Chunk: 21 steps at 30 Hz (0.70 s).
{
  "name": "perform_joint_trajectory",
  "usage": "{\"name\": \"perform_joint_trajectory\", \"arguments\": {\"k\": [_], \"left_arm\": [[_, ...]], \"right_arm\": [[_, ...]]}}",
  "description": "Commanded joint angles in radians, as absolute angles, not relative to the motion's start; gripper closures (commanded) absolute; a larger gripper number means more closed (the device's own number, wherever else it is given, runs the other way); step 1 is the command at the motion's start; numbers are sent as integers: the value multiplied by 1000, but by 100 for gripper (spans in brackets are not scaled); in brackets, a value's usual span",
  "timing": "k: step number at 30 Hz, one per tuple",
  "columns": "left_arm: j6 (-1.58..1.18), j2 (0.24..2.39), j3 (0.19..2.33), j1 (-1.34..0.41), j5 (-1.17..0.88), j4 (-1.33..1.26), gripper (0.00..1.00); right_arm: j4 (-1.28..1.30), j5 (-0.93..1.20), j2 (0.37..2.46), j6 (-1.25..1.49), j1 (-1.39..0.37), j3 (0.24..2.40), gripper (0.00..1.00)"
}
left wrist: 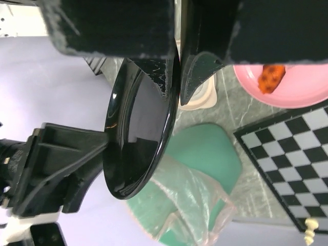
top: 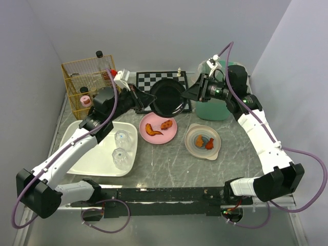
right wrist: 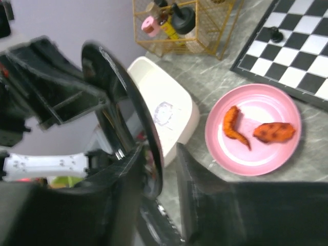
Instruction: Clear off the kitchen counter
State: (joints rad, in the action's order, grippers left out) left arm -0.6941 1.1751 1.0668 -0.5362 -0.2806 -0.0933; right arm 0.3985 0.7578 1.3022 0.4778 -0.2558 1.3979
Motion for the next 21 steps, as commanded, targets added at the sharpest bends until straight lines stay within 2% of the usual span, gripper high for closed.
{"name": "perform_joint_trajectory", "arguments": {"k": [1,3,7,13,21], "left_arm": [[-663,1146,1109,-549,-192,-31,99],[-667,1117,1091,-540,-120,36,99],[-722,1017,1016,-457,-6,153,99],[-931,801,920,-286,268,480,99],[-1481,523,873,-281,642,977,99]], "right_arm": [[396,675,1262,488,-256,1402,47],[432,589,1253,476,-253,1408,41],[465,496,1238,469,-220,1396,37],[408,589,1250,517,-153,1327,37],[365,673,1290,538,-147,1292,38]]}}
